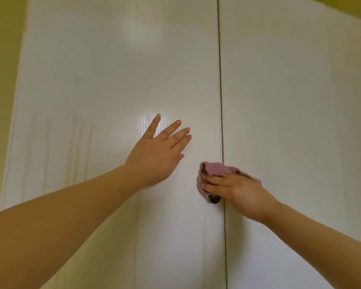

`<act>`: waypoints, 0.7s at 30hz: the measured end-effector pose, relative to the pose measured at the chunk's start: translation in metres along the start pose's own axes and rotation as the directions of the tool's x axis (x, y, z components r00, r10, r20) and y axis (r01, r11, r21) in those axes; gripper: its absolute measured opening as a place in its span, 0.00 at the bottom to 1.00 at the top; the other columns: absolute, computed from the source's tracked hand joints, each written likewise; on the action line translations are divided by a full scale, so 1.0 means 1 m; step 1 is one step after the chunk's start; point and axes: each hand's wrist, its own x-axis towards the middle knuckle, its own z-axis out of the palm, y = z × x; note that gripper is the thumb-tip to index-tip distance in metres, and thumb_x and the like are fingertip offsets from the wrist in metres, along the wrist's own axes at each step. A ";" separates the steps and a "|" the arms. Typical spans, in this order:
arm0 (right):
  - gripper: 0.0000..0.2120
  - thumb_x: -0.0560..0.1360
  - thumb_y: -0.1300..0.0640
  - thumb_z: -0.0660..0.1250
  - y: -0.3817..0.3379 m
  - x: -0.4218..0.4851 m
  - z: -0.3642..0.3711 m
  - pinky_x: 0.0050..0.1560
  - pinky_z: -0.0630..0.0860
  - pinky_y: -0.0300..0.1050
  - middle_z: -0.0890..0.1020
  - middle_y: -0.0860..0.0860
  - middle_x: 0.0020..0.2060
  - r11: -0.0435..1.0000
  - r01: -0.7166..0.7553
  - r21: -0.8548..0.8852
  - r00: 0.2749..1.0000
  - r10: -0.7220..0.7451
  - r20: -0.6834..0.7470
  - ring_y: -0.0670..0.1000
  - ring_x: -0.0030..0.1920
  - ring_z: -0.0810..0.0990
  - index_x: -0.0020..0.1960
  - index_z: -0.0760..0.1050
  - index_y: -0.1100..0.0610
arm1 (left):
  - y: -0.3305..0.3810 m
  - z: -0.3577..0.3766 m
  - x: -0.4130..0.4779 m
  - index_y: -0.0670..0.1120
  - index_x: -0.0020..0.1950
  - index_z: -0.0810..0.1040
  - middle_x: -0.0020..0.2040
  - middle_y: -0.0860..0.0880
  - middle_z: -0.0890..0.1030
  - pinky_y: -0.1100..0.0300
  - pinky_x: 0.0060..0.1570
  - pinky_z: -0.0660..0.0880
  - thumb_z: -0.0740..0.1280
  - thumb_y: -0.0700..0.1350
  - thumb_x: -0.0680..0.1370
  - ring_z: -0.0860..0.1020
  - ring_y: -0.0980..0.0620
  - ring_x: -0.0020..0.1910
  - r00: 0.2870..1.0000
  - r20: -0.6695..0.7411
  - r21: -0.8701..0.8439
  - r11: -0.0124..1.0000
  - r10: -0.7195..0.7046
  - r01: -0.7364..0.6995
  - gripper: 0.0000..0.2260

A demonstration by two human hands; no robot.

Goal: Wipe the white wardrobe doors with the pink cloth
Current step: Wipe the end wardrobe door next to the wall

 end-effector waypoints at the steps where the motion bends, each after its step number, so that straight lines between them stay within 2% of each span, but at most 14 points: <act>1: 0.18 0.69 0.63 0.61 0.005 0.008 -0.002 0.54 0.77 0.46 0.82 0.47 0.55 1.000 0.010 -0.002 1.000 -0.010 0.014 0.49 0.54 0.80 0.55 0.81 0.52 | 0.001 0.000 0.001 0.41 0.65 0.76 0.64 0.45 0.77 0.39 0.66 0.56 0.51 0.49 0.78 0.74 0.43 0.65 1.000 0.013 0.001 1.000 -0.002 0.002 0.22; 2: 0.16 0.71 0.62 0.61 0.010 0.015 -0.014 0.51 0.79 0.49 0.82 0.47 0.54 1.000 0.001 -0.003 1.000 -0.001 0.009 0.49 0.52 0.81 0.55 0.81 0.53 | 0.001 0.000 0.002 0.41 0.65 0.76 0.64 0.45 0.77 0.39 0.66 0.56 0.51 0.49 0.78 0.74 0.43 0.65 1.000 0.016 0.007 1.000 0.000 0.000 0.23; 4: 0.16 0.75 0.61 0.57 0.034 0.028 -0.002 0.48 0.78 0.54 0.80 0.53 0.54 0.987 0.160 0.029 0.980 -0.156 -0.124 0.56 0.52 0.80 0.58 0.78 0.58 | 0.000 -0.002 0.004 0.41 0.65 0.76 0.64 0.45 0.77 0.39 0.66 0.55 0.51 0.49 0.78 0.74 0.43 0.65 1.000 0.009 0.003 1.000 -0.012 0.012 0.23; 6: 0.21 0.72 0.61 0.51 0.030 0.032 0.000 0.55 0.75 0.59 0.79 0.57 0.57 0.992 0.123 -0.017 0.992 -0.123 0.021 0.62 0.58 0.77 0.58 0.78 0.61 | -0.002 -0.004 0.004 0.41 0.65 0.76 0.64 0.45 0.77 0.39 0.66 0.55 0.52 0.49 0.78 0.74 0.43 0.65 1.000 -0.004 -0.001 1.000 -0.017 0.017 0.22; 7: 0.21 0.72 0.59 0.52 0.028 0.025 0.005 0.57 0.74 0.57 0.78 0.55 0.60 0.985 0.170 -0.009 0.985 -0.170 -0.010 0.60 0.61 0.75 0.59 0.77 0.59 | -0.003 -0.004 0.003 0.41 0.65 0.76 0.64 0.45 0.77 0.39 0.66 0.55 0.52 0.49 0.78 0.74 0.43 0.65 1.000 -0.008 -0.002 1.000 -0.013 0.013 0.22; 9: 0.20 0.73 0.55 0.56 0.016 0.011 0.009 0.53 0.77 0.48 0.78 0.51 0.60 0.947 0.237 0.217 0.965 -0.254 0.056 0.53 0.58 0.78 0.62 0.76 0.57 | -0.006 -0.006 0.001 0.41 0.65 0.76 0.64 0.45 0.77 0.39 0.66 0.56 0.52 0.49 0.78 0.74 0.43 0.65 1.000 0.016 0.002 1.000 -0.006 0.006 0.22; 11: 0.18 0.73 0.61 0.59 0.027 0.011 0.006 0.54 0.75 0.39 0.81 0.51 0.57 0.983 0.005 0.182 0.993 0.017 -0.116 0.50 0.54 0.80 0.61 0.77 0.59 | -0.009 -0.007 -0.002 0.41 0.65 0.77 0.64 0.45 0.77 0.39 0.65 0.56 0.51 0.49 0.78 0.74 0.43 0.65 1.000 0.028 0.017 1.000 -0.007 0.006 0.23; 12: 0.19 0.75 0.67 0.59 0.028 0.012 0.000 0.61 0.67 0.31 0.77 0.51 0.62 0.963 -0.115 0.245 0.968 0.164 -0.190 0.49 0.61 0.76 0.65 0.73 0.61 | -0.010 -0.008 -0.004 0.41 0.64 0.77 0.64 0.45 0.77 0.39 0.65 0.56 0.51 0.49 0.78 0.74 0.43 0.65 0.999 0.031 0.018 1.000 -0.010 0.009 0.23; 13: 0.24 0.76 0.71 0.57 0.030 0.006 -0.001 0.67 0.52 0.26 0.65 0.49 0.70 0.963 -0.162 0.214 0.959 0.205 -0.196 0.48 0.70 0.64 0.71 0.65 0.59 | -0.011 -0.008 -0.005 0.41 0.64 0.77 0.64 0.45 0.77 0.39 0.65 0.56 0.52 0.49 0.78 0.74 0.43 0.65 0.999 0.029 0.011 1.000 -0.018 0.017 0.22; 14: 0.28 0.76 0.72 0.53 0.030 -0.001 0.001 0.66 0.39 0.25 0.51 0.46 0.72 0.957 -0.202 0.210 0.971 0.223 -0.084 0.46 0.74 0.50 0.74 0.56 0.56 | -0.013 -0.009 -0.007 0.41 0.65 0.77 0.64 0.45 0.77 0.39 0.65 0.56 0.52 0.49 0.79 0.74 0.43 0.65 0.999 0.034 0.004 1.000 -0.027 0.027 0.22; 15: 0.30 0.76 0.73 0.51 0.029 -0.002 0.007 0.65 0.33 0.26 0.45 0.45 0.71 0.964 -0.222 0.146 0.973 0.230 -0.034 0.46 0.74 0.44 0.74 0.51 0.55 | -0.014 -0.009 -0.009 0.41 0.65 0.76 0.64 0.44 0.77 0.39 0.66 0.56 0.52 0.49 0.79 0.74 0.42 0.65 0.999 0.041 -0.004 1.000 -0.030 0.030 0.22; 17: 0.30 0.73 0.72 0.51 0.031 0.000 0.006 0.69 0.38 0.30 0.53 0.48 0.73 0.984 -0.175 0.037 0.981 0.177 -0.075 0.50 0.74 0.52 0.73 0.55 0.56 | -0.015 -0.010 -0.012 0.41 0.65 0.76 0.64 0.44 0.77 0.39 0.66 0.56 0.51 0.49 0.79 0.74 0.42 0.65 0.998 0.063 -0.001 1.000 -0.028 0.028 0.22; 18: 0.29 0.73 0.71 0.51 0.031 0.009 -0.001 0.70 0.41 0.32 0.56 0.48 0.72 0.975 -0.213 0.067 0.973 0.217 -0.075 0.50 0.74 0.55 0.72 0.56 0.56 | -0.016 -0.010 -0.013 0.41 0.65 0.76 0.64 0.44 0.77 0.40 0.66 0.56 0.51 0.49 0.79 0.74 0.42 0.65 0.997 0.070 0.001 1.000 -0.026 0.026 0.23; 21: 0.27 0.78 0.71 0.51 0.047 0.052 -0.022 0.66 0.38 0.29 0.54 0.49 0.75 0.897 -0.384 0.219 0.884 0.425 -0.192 0.50 0.75 0.49 0.74 0.55 0.56 | -0.015 -0.010 -0.011 0.41 0.66 0.76 0.65 0.45 0.77 0.39 0.67 0.57 0.51 0.49 0.79 0.74 0.43 0.65 0.996 0.083 0.006 0.999 -0.034 0.033 0.23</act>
